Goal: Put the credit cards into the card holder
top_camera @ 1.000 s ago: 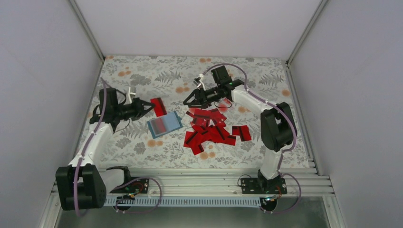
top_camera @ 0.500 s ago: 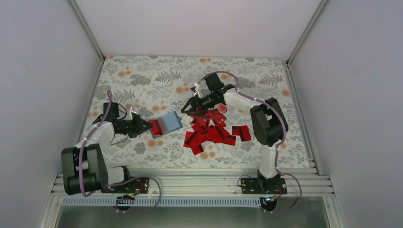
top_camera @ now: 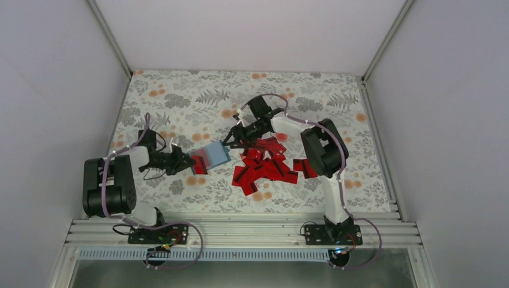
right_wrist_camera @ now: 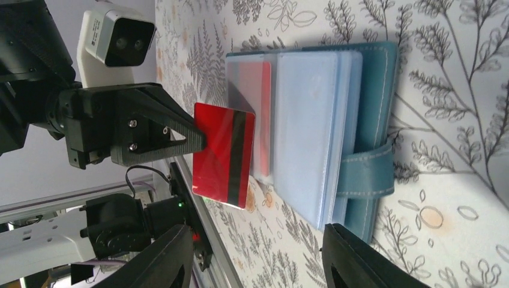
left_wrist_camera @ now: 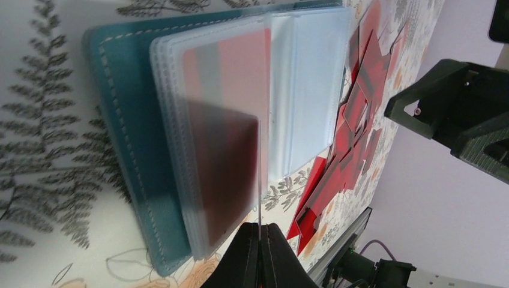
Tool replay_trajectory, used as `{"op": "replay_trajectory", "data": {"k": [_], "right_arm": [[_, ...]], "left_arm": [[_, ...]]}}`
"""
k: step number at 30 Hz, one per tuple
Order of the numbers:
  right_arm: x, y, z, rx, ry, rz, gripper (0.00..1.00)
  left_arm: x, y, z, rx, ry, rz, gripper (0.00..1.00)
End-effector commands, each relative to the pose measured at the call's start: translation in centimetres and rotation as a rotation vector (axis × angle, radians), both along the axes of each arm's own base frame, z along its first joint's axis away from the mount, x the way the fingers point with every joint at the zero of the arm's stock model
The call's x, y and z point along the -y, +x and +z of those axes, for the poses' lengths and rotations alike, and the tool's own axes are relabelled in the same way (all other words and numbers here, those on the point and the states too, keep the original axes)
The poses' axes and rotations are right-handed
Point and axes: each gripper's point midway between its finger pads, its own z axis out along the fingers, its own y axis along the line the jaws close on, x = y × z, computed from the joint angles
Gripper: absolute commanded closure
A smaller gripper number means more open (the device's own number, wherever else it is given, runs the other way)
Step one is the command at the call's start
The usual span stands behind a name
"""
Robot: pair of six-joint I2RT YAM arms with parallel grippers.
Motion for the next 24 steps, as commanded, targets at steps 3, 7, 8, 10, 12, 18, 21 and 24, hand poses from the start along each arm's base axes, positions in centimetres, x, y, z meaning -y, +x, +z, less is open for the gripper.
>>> {"op": "replay_trajectory", "data": {"k": [3, 7, 8, 10, 12, 18, 21, 24], "right_arm": [[-1.3, 1.1, -0.5, 0.023, 0.018, 0.012, 0.45], [-1.5, 1.1, -1.4, 0.005, 0.018, 0.020, 0.46], [-1.5, 1.2, -1.6, 0.001, 0.017, 0.021, 0.46], [-1.7, 1.2, -1.9, -0.003, 0.016, 0.025, 0.46], [-1.8, 1.3, -2.0, -0.003, 0.017, 0.028, 0.46], [-1.9, 1.4, -2.5, -0.014, 0.018, 0.037, 0.46], [-1.9, 1.2, -2.8, -0.021, 0.015, 0.042, 0.47], [-1.8, 1.1, -3.1, -0.027, 0.010, 0.043, 0.47]], "left_arm": [[0.7, 2.1, 0.9, 0.115, 0.005, -0.067, 0.98], [1.0, 2.7, 0.9, 0.122, 0.007, -0.082, 0.98], [1.0, 2.7, 0.8, 0.121, 0.010, -0.084, 0.97], [1.0, 2.9, 0.7, 0.120, 0.012, -0.086, 0.98], [1.1, 3.0, 0.6, 0.121, 0.008, -0.086, 0.98], [1.4, 3.2, 0.5, 0.119, -0.008, -0.098, 0.98], [1.7, 3.3, 0.4, 0.122, -0.024, -0.102, 0.98], [1.9, 3.5, 0.5, 0.129, -0.024, -0.104, 0.98]]}}
